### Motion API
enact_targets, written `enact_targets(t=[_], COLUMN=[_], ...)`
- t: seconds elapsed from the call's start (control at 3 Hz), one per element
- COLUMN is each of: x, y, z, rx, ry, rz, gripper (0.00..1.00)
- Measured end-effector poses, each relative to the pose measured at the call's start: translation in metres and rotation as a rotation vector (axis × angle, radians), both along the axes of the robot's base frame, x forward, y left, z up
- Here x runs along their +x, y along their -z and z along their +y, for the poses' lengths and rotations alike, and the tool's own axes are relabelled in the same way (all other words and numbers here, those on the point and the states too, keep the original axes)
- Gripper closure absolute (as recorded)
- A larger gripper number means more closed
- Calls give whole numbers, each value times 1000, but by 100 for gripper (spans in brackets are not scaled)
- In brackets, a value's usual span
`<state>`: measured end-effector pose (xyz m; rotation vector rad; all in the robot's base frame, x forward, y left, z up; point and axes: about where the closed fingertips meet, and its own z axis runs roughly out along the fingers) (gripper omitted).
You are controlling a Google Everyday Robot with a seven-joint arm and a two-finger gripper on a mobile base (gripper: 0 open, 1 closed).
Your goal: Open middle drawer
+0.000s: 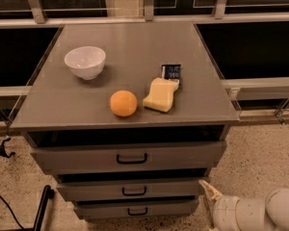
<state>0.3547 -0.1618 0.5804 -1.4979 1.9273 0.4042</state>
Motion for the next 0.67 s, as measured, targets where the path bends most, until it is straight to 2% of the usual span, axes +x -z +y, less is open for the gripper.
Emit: enact_targets(t=[0.33, 0.67], x=[19, 24], y=[39, 41], z=[4, 4], rx=[-32, -37], ry=[-19, -10], rz=[-43, -55], gripper=[0, 0])
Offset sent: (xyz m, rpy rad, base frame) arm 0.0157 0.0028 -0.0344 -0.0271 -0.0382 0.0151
